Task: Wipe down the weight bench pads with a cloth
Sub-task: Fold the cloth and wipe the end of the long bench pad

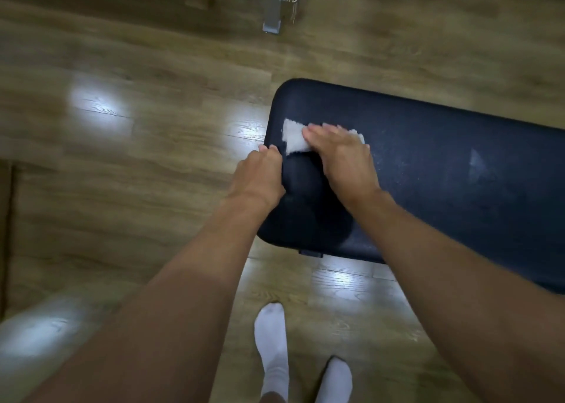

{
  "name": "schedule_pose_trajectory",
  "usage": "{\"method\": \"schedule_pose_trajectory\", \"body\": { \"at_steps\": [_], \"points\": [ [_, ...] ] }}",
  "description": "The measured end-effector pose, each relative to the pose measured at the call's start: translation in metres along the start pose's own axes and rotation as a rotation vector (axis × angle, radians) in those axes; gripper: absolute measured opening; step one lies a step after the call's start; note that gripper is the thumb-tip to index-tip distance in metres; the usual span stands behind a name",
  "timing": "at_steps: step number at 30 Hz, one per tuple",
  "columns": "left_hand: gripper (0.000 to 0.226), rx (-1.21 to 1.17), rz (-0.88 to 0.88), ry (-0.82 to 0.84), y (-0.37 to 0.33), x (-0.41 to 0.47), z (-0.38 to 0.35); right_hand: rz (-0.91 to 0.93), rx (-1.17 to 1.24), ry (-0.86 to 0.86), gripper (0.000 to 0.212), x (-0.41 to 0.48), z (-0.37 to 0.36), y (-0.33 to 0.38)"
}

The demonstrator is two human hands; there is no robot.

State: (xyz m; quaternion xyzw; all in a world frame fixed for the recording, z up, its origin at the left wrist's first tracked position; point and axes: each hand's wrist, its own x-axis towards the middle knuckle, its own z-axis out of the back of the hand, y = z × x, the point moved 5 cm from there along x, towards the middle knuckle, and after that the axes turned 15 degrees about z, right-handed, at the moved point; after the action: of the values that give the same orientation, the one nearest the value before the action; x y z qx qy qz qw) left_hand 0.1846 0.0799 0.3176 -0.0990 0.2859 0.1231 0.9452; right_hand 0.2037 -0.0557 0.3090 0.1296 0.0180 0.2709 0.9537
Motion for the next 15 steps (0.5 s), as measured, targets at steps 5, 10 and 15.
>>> {"method": "schedule_pose_trajectory", "body": {
  "at_steps": [5,10,15],
  "points": [
    [0.050,-0.039,0.022,-0.043,0.004,0.008,-0.009,-0.079,-0.175,0.039,0.024,0.098,0.008,-0.033],
    [0.061,-0.146,-0.010,0.006,0.011,0.012,-0.009,-0.092,-0.173,0.027,0.022,0.065,0.013,-0.002],
    [0.063,-0.398,0.013,0.119,0.032,0.013,-0.011,0.048,-0.018,0.035,0.017,-0.034,0.019,0.061]
  ]
}}
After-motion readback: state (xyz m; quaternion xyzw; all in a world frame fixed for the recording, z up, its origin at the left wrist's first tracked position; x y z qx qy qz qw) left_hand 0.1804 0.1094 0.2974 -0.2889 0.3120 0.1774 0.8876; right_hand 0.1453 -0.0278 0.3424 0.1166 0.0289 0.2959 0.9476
